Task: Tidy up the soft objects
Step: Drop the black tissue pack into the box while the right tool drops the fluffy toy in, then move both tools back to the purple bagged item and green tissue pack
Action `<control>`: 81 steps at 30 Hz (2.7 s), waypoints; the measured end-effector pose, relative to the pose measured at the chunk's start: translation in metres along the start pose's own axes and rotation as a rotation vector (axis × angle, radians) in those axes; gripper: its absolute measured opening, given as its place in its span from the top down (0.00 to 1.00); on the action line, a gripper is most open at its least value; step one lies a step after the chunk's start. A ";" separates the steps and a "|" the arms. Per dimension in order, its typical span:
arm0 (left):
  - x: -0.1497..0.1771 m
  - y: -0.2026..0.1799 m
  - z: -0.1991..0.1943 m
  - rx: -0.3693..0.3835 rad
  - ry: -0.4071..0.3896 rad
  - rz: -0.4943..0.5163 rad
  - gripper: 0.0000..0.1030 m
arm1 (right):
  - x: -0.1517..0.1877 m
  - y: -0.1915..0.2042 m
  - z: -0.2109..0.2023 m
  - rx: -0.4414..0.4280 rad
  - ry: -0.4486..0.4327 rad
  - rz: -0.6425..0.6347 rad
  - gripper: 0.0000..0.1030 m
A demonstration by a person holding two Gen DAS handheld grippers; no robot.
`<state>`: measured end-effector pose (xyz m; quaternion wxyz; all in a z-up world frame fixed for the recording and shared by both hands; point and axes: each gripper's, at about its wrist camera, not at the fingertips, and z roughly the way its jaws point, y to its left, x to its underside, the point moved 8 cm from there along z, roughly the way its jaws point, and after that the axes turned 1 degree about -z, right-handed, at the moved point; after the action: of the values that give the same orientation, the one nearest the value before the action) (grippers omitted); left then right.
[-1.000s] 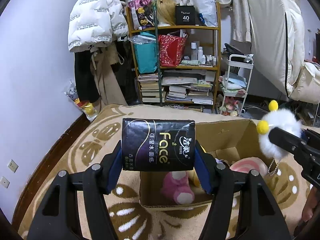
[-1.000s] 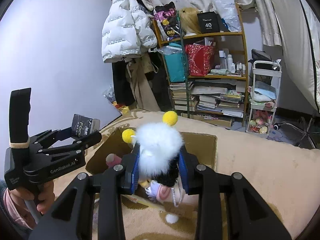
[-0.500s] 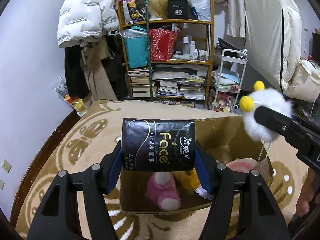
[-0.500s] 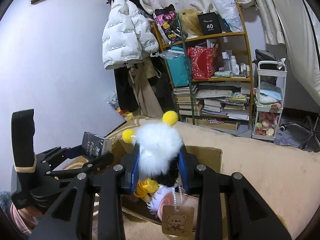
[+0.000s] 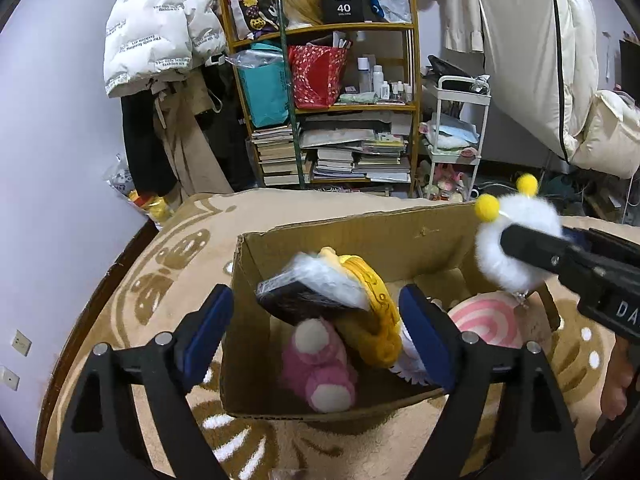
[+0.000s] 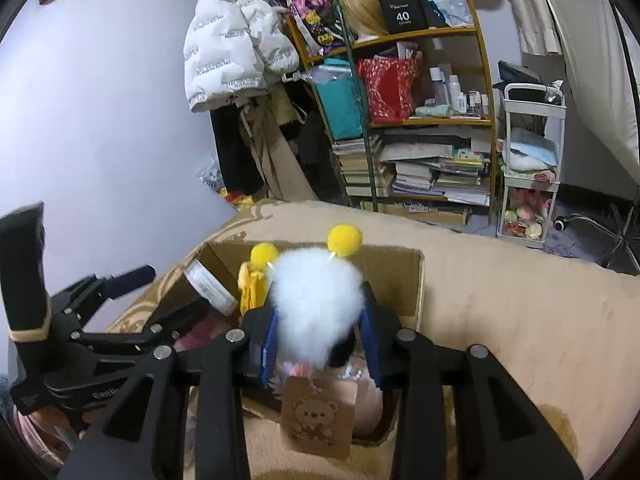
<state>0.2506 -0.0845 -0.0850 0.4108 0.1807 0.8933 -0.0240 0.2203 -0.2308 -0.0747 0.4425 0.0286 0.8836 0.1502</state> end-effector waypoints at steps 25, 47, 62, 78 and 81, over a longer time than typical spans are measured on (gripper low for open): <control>0.034 0.030 -0.057 -0.031 0.104 -0.037 0.05 | 0.015 0.024 -0.037 0.024 0.015 0.000 0.00; 0.084 0.047 -0.059 -0.040 0.305 -0.101 0.05 | 0.068 0.037 -0.074 0.078 0.150 0.037 0.00; 0.132 0.057 -0.009 -0.022 0.542 -0.177 0.05 | 0.122 0.038 -0.051 0.068 0.346 0.101 0.00; 0.171 0.040 0.027 -0.015 0.720 -0.151 0.05 | 0.167 0.035 -0.021 0.056 0.530 0.136 0.00; 0.176 0.036 0.034 -0.006 0.746 -0.143 0.05 | 0.175 0.036 -0.015 0.054 0.566 0.139 0.00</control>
<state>0.1823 -0.0038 -0.2346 0.0552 0.1128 0.9919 0.0176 0.0990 -0.1683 -0.1912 0.1659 0.0580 0.9716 0.1585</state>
